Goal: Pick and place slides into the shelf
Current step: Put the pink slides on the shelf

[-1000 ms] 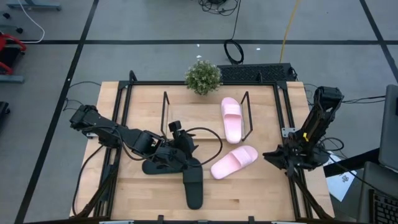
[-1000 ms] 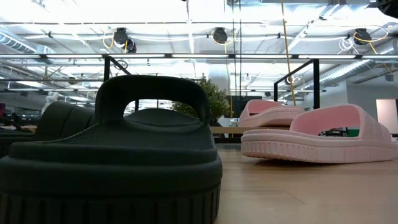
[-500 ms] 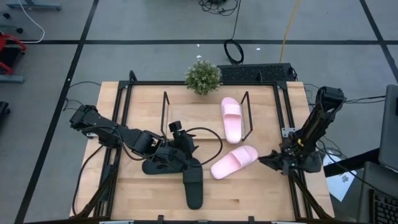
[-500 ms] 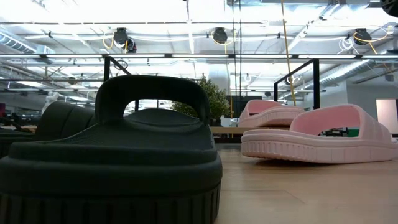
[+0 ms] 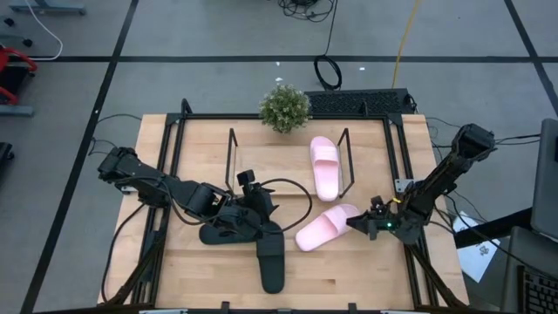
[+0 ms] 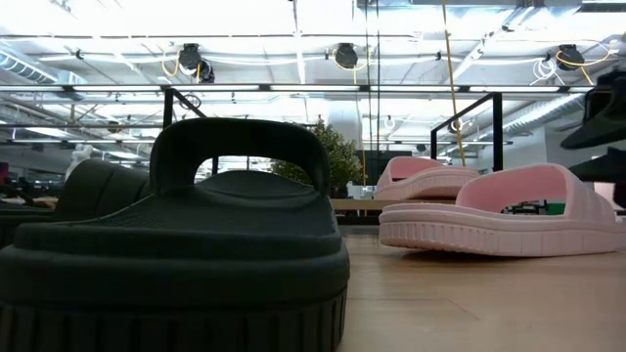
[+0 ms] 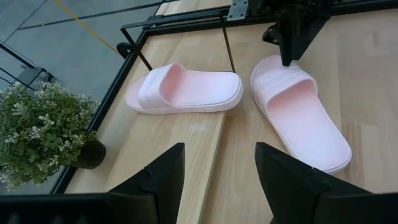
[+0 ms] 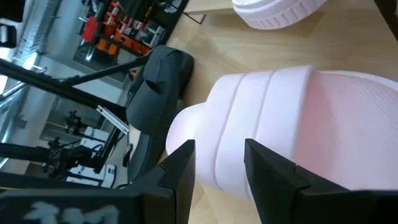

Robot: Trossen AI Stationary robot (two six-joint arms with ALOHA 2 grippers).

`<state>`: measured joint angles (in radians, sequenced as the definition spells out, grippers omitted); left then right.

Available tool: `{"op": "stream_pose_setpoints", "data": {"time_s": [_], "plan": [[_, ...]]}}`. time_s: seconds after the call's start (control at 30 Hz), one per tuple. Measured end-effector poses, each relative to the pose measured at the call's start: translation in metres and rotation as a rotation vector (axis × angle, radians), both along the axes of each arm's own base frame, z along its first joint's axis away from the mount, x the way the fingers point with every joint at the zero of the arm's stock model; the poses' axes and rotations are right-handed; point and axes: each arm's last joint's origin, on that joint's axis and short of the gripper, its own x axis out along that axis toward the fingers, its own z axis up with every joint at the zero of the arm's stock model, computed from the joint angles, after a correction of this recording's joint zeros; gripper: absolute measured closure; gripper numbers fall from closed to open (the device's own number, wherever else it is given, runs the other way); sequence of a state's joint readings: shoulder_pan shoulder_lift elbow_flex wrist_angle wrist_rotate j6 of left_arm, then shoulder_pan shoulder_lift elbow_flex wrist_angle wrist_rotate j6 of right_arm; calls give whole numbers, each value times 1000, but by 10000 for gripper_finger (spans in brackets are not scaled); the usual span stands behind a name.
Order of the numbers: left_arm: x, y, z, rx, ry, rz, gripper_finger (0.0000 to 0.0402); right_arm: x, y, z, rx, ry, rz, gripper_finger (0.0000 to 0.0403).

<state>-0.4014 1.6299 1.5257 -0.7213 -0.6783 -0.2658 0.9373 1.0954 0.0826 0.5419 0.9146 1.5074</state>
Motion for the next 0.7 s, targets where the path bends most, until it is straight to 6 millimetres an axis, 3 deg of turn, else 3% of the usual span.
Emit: {"op": "stream_pose_setpoints", "data": {"time_s": [0.7], "plan": [[0, 0, 0, 6, 4, -5, 204, -12, -20, -2, 41, 108, -69, 273]]}}
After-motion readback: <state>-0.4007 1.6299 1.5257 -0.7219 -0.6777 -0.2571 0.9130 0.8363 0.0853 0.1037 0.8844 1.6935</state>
